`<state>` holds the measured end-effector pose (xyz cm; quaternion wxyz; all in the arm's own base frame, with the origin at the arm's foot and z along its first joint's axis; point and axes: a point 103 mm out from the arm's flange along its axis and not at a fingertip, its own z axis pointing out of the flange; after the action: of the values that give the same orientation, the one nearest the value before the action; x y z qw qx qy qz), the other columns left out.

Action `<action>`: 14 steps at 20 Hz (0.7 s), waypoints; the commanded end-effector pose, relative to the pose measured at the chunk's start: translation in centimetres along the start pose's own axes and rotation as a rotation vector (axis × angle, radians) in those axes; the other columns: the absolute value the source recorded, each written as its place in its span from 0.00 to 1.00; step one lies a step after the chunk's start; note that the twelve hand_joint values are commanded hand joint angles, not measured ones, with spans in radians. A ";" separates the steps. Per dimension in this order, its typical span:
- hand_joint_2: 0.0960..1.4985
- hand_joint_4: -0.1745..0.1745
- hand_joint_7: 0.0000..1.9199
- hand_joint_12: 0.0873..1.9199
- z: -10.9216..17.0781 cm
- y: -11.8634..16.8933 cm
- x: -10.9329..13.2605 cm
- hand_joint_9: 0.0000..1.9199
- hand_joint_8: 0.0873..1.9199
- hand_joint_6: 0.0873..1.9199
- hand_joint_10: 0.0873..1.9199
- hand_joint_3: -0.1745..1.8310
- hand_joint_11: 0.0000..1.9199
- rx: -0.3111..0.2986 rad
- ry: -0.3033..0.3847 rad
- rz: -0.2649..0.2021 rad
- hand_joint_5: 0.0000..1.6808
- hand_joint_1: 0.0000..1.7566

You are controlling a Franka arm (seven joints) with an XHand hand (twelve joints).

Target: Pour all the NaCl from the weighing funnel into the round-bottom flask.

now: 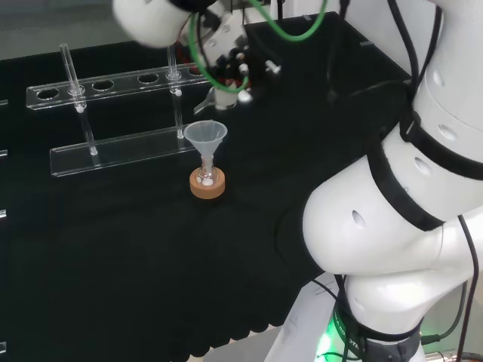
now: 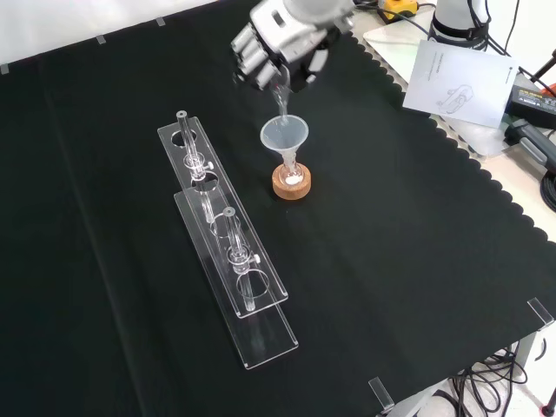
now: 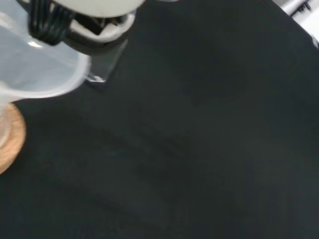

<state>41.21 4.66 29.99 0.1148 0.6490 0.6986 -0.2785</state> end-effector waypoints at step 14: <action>0.43 1.00 0.26 0.58 3.1 0.0 -5.8 0.43 0.32 0.47 0.18 0.44 0.34 -0.101 0.563 0.086 0.67 0.62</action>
<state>41.43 -1.26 30.65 -0.0298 0.7252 0.6850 -0.0635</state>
